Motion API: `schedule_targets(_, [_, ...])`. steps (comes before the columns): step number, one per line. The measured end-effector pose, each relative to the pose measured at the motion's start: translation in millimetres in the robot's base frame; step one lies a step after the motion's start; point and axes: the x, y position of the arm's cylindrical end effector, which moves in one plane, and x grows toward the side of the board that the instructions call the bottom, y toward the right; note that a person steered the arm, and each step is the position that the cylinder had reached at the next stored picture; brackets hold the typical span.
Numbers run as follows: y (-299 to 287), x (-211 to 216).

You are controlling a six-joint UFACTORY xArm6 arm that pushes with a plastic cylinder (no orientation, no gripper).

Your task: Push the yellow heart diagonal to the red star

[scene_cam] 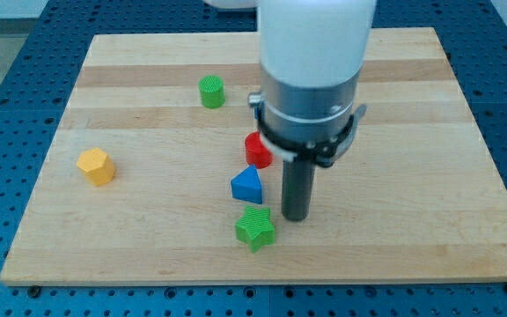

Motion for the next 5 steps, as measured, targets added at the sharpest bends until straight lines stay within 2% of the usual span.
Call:
schedule_targets(2, [37,-55])
schedule_targets(3, [77,-80])
schedule_targets(4, [80,-122])
schedule_targets(5, [57,-160])
